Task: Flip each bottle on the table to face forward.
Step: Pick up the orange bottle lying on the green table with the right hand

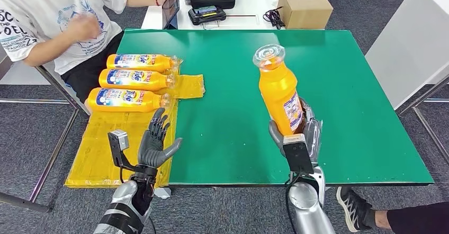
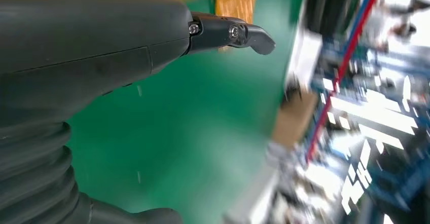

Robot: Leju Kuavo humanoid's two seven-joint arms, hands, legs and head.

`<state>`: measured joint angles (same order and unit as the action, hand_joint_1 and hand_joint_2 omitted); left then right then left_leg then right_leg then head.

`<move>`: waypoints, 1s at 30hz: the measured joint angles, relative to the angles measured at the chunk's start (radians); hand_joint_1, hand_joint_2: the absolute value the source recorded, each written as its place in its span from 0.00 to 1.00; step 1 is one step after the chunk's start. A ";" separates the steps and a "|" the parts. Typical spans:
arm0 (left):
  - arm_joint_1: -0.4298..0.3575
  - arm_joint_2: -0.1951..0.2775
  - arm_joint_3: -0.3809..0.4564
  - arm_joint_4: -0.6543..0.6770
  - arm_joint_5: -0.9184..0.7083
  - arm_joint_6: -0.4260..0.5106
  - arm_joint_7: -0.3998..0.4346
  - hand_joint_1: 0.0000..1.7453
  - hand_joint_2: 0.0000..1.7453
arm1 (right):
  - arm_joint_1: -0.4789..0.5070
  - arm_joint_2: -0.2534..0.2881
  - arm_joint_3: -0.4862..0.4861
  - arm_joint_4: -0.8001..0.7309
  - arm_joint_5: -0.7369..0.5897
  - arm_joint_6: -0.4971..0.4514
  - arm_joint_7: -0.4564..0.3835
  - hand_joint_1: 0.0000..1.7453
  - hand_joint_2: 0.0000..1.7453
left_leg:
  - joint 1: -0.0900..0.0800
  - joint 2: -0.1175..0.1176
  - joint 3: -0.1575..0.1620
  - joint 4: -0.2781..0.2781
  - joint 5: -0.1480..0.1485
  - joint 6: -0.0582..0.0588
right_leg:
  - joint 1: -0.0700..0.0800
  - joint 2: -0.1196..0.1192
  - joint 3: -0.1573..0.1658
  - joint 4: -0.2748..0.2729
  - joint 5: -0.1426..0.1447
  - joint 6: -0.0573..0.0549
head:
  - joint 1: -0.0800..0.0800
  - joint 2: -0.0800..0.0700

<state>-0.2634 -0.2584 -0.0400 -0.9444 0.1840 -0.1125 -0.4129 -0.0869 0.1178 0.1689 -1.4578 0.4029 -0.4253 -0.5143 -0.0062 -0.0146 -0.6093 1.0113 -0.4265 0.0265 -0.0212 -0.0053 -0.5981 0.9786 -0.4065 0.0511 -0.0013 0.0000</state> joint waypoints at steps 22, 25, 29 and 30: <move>-0.003 0.007 -0.111 -0.004 0.024 -0.044 -0.007 0.00 1.00 | 0.022 0.102 0.094 0.246 0.077 0.067 -0.073 1.00 1.00 | 0.001 0.001 0.000 0.000 0.000 0.000 | 0.001 0.000 0.000 0.000 0.000 0.000 | 0.000 0.000; -0.006 0.007 -0.127 -0.004 0.011 -0.037 -0.008 0.00 1.00 | -0.002 0.126 0.146 0.309 0.079 0.080 -0.069 1.00 1.00 | 0.001 0.001 0.000 0.000 0.000 0.000 | 0.001 0.001 0.000 0.000 0.000 0.000 | 0.000 0.000; -0.006 0.007 -0.144 -0.005 0.006 -0.055 -0.008 0.00 1.00 | -0.037 0.155 0.207 0.393 0.073 0.094 -0.057 1.00 1.00 | 0.001 0.001 0.000 0.000 0.000 0.000 | 0.001 0.001 0.000 0.000 0.000 0.000 | 0.000 0.000; -0.006 0.007 -0.147 -0.005 0.006 -0.060 -0.008 0.00 1.00 | -0.047 0.161 0.218 0.416 0.072 0.094 -0.055 1.00 1.00 | 0.001 0.001 0.000 0.000 0.000 0.000 | 0.001 0.001 0.000 0.000 0.000 0.000 | 0.000 0.000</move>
<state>-0.2691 -0.2509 -0.1873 -0.9493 0.1901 -0.1722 -0.4205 -0.1343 0.2791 0.3872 -1.0418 0.4748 -0.3310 -0.5697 -0.0053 -0.0133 -0.6091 1.0109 -0.4263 0.0263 -0.0207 -0.0046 -0.5980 0.9790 -0.4066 0.0509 -0.0011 0.0000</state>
